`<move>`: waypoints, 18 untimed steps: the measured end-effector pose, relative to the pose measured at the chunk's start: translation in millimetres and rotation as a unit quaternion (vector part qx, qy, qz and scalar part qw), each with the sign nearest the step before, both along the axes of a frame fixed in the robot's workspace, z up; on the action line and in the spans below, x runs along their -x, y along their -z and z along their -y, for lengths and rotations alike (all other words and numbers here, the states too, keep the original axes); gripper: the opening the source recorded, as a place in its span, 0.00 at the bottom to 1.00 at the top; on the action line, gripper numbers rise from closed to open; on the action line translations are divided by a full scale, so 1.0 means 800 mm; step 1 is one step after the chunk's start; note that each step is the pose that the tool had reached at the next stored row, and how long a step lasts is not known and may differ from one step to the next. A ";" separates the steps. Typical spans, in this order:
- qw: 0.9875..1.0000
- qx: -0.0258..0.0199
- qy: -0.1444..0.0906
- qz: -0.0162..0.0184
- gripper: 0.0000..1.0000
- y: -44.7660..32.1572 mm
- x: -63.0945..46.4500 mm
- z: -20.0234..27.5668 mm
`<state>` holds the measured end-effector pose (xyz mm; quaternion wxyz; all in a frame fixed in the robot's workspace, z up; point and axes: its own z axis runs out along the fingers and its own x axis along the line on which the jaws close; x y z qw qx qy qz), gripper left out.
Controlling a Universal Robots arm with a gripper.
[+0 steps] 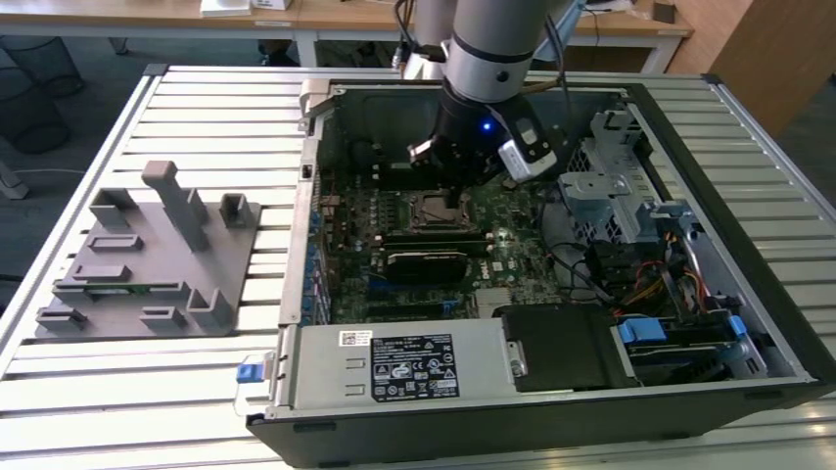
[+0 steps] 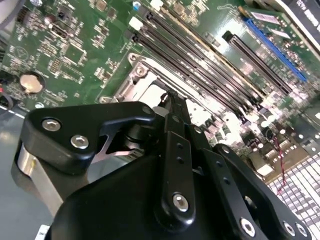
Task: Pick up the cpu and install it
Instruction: 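Install the second cpu locking lever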
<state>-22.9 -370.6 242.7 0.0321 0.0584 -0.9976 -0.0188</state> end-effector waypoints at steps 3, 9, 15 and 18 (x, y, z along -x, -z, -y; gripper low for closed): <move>1.000 0.000 0.000 -0.003 0.11 0.0000 0.000 0.0008; 1.000 0.000 0.000 -0.003 0.11 0.0002 0.001 0.0096; 1.000 0.000 0.000 -0.003 0.11 0.0001 0.001 0.0125; 1.000 -0.002 0.000 -0.003 0.11 0.0002 0.004 0.0125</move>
